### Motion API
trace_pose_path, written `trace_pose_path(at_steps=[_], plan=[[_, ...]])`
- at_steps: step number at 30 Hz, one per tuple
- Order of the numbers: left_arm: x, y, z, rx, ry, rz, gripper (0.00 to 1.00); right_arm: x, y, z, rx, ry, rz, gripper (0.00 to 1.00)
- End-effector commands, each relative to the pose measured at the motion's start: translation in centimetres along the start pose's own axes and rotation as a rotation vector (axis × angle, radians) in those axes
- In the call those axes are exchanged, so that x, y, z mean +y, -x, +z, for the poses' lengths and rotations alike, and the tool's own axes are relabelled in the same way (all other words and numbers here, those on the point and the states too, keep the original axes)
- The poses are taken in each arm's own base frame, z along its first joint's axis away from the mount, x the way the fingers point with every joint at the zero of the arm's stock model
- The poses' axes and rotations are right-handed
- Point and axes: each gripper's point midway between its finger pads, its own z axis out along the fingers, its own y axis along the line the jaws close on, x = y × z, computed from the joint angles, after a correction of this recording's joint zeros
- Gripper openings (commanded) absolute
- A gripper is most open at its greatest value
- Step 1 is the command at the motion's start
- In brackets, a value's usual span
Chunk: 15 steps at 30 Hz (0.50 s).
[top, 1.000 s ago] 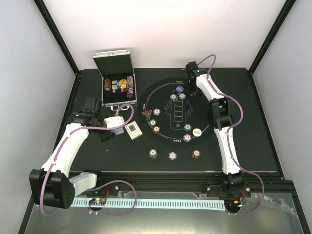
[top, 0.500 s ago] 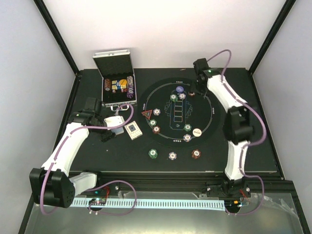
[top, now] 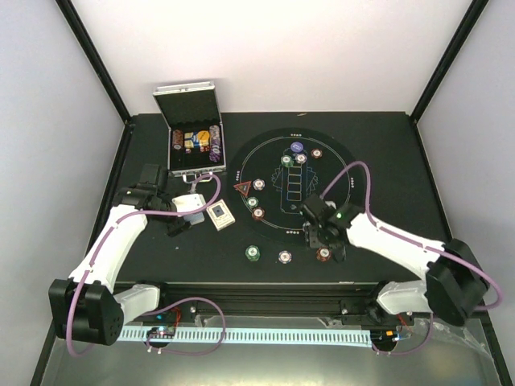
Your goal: Distribute texas hold em gaming equipment
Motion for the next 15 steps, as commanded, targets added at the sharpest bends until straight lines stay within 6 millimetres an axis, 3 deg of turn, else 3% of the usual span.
trace_pose_path(at_steps=[1,5,15], plan=[[0.7,0.4,-0.6,-0.015,0.042,0.032,0.02,-0.2,-3.3,0.0,-0.009,0.022,0.113,0.73],[0.8,0.4,-0.5,-0.01,0.043,0.036,0.02,0.1,-5.2,1.1,0.035,0.037,0.098,0.73],[0.8,0.4,-0.7,-0.009,0.046,0.041,0.02,-0.3,-6.2,3.4,0.081,-0.029,0.054,0.71]])
